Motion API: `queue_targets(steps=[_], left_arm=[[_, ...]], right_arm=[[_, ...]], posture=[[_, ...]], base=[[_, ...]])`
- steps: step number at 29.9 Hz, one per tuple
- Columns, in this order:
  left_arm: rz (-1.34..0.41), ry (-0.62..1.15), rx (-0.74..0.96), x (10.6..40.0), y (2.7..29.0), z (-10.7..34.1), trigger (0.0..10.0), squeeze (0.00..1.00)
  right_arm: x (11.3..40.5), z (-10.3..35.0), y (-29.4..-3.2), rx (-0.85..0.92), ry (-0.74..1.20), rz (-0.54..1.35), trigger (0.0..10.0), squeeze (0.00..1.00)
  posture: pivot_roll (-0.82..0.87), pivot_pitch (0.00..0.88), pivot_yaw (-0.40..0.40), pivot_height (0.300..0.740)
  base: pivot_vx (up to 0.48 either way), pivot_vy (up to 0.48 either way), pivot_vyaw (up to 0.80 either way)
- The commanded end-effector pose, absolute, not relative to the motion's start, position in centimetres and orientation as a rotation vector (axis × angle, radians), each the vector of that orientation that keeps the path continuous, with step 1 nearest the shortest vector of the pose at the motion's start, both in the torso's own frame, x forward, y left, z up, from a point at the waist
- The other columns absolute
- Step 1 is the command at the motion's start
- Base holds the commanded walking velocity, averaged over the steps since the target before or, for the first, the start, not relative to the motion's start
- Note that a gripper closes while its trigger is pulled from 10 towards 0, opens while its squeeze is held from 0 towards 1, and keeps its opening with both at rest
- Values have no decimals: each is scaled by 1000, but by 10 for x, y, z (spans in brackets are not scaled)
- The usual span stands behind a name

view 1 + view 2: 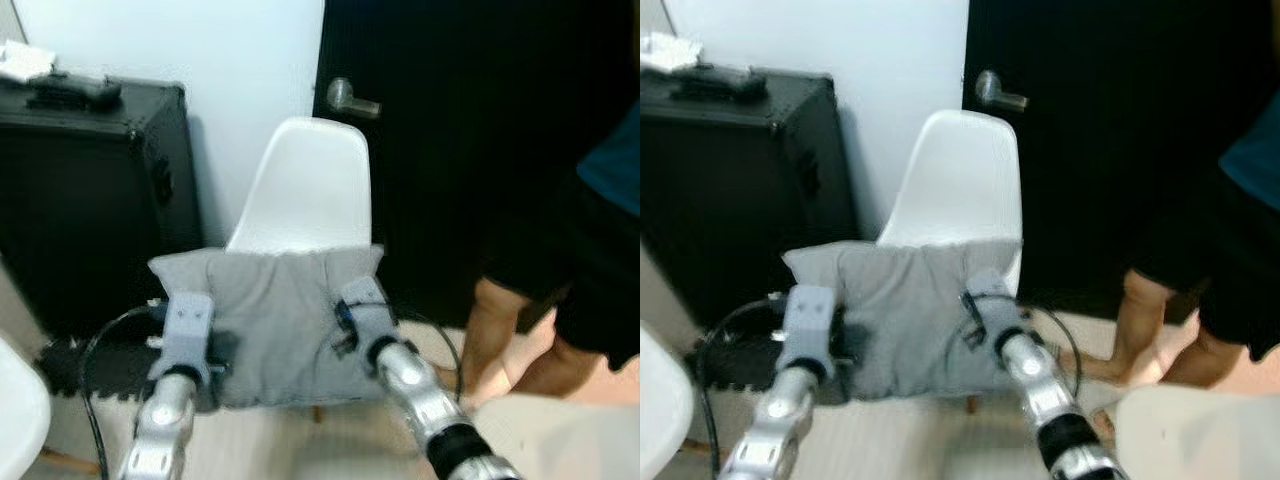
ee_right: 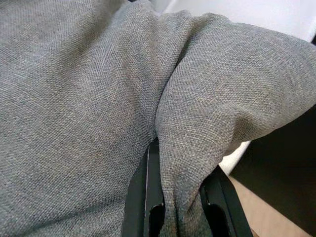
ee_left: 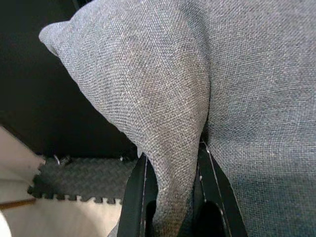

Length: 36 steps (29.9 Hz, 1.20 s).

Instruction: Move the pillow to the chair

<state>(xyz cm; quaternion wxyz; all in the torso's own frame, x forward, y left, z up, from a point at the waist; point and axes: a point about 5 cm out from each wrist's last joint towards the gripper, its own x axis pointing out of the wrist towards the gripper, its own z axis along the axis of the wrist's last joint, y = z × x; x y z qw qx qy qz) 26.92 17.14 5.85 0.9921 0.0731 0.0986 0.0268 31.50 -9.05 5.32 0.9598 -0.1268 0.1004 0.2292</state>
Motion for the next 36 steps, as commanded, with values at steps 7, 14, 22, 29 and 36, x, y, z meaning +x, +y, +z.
queue_targets(steps=[7,14,22,29,36], left_arm=[[-18,116,130,275,153,74,10000,0],[-14,117,124,276,152,74,10000,0],[-15,118,125,277,151,74,10000,0],[-9,125,134,278,151,73,10000,0],[-8,115,150,279,152,75,10000,0]], right_arm=[[311,54,-78,-277,181,539,10000,0],[311,55,-77,-269,175,549,10000,0],[309,53,-75,-266,184,561,10000,0],[310,53,-75,-267,187,560,10000,0],[310,53,-74,-263,190,555,10000,0]], posture=[[88,0,-82,721],[87,0,-83,721],[87,0,-83,721],[91,0,-82,721],[92,0,-78,721]], base=[[443,0,0],[441,0,0],[427,0,0],[174,0,0],[0,0,0]])
